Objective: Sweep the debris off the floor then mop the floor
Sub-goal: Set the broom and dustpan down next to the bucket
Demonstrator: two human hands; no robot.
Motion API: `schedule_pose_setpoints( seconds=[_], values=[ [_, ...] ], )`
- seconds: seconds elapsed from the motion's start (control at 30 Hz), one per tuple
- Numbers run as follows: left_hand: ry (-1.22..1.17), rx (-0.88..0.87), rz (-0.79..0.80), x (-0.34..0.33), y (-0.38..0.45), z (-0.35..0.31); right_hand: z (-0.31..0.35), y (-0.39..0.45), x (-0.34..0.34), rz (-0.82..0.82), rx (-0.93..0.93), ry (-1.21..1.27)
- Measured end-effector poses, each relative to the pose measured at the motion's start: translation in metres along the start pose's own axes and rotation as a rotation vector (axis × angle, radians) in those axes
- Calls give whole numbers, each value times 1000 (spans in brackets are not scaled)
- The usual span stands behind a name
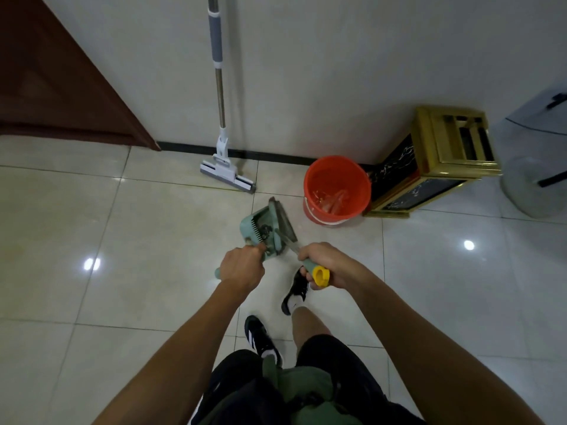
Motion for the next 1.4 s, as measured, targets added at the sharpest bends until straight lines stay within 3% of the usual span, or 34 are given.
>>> schedule_pose_setpoints(
  seconds=[0.4, 0.63, 0.87, 1.03, 1.23, 1.4],
  values=[
    [-10, 94, -37, 55, 122, -34, 119, 40, 75, 83, 59, -120],
    [-74, 74, -37, 57, 170, -37, 160, 69, 85, 28, 120, -135],
    [-198, -49, 142, 39, 197, -41, 177, 78, 75, -46, 70, -193],
    [-372, -43, 207, 42, 210, -34, 185, 80, 58, -77, 73, -290],
    [-447, -128, 293, 33, 223, -28, 194, 78, 50, -29, 70, -384],
    [-462, -173, 454, 13, 225, -26, 190, 72, 47, 36, 76, -383]
  ],
)
Point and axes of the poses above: each hand's wrist, its own y-axis towards the middle knuckle, its own x-axis out of the back of the hand, z = x × y, the point moved 7 cm from there along y, towards the middle knuckle, and after that the axes turned 7 degrees about -y, right-handed, at the moved point
